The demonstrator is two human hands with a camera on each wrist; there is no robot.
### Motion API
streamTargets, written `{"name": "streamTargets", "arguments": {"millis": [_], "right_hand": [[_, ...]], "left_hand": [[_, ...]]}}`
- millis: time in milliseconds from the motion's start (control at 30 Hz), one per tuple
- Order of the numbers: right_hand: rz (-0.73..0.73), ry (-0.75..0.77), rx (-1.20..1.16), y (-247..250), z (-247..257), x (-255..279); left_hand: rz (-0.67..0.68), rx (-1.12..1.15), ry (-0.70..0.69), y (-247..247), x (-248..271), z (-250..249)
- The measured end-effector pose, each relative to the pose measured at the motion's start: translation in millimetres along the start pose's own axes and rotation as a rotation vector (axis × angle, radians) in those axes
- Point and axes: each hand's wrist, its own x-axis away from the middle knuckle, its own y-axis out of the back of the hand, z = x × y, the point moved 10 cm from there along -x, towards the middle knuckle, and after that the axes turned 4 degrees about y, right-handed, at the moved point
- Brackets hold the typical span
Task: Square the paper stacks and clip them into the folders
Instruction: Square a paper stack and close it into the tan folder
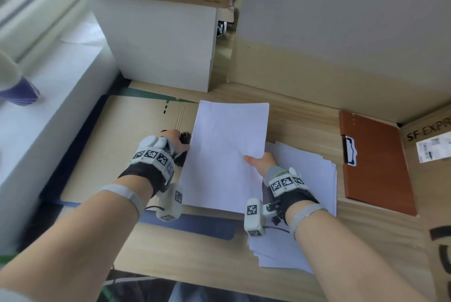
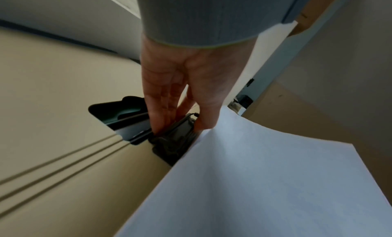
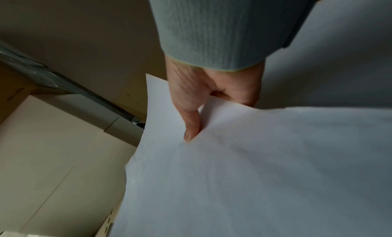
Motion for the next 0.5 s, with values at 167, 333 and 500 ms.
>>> {"name": "streamTargets", "arguments": {"millis": [167,333,500], "right_hand": [[0.024,-0.018,0.094,-7,-7,2],[0.027,-0.027,0.141,-15,-5,5],[0.030,-0.041,0.177,-18,-2,9]], "left_hand": [[0.064,-0.008,-0.027,-8,1,6],[0.048,0.091,-0.003,-8,-2,14],[0.059,0.087,-0.017,-7,3,6]]}}
